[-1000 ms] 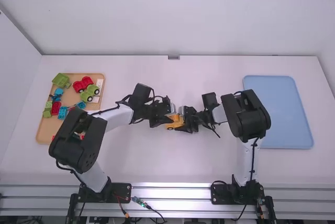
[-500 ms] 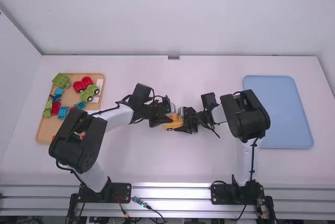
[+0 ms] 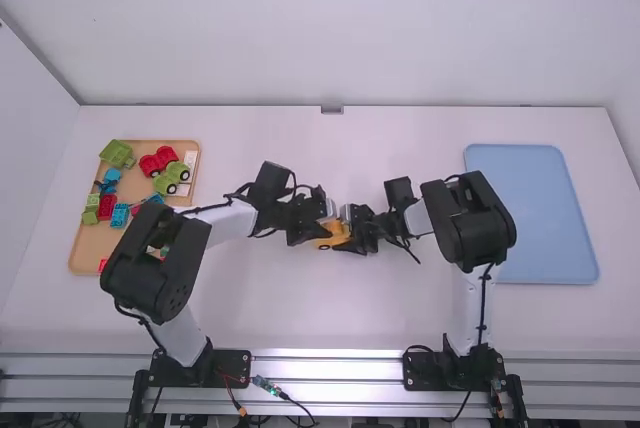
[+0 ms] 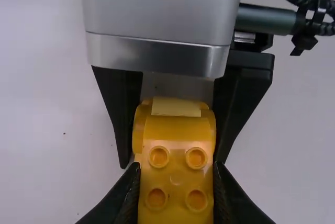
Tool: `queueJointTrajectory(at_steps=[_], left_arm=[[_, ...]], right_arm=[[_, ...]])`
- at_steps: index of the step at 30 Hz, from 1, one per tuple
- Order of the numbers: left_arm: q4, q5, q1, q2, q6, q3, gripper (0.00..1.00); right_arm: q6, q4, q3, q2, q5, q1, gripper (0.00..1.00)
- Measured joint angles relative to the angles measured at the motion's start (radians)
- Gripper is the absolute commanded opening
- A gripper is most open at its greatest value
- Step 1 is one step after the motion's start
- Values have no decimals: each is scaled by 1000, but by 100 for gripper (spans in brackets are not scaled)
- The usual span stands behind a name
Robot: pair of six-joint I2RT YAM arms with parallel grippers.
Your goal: Assemble lego blocks to make yellow taxi
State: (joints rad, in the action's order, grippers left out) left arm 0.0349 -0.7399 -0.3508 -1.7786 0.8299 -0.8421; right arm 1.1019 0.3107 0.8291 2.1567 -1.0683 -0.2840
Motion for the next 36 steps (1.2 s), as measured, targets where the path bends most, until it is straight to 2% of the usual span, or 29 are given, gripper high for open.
queueJointTrajectory(at_steps=[24, 36], left_arm=[[29, -14, -16, -39, 0, -3, 2], [-5, 72, -58, -37, -2, -27, 2]], right_arm=[[1, -10, 0, 0, -7, 1, 50], [-3, -13, 0, 0, -8, 3, 49]])
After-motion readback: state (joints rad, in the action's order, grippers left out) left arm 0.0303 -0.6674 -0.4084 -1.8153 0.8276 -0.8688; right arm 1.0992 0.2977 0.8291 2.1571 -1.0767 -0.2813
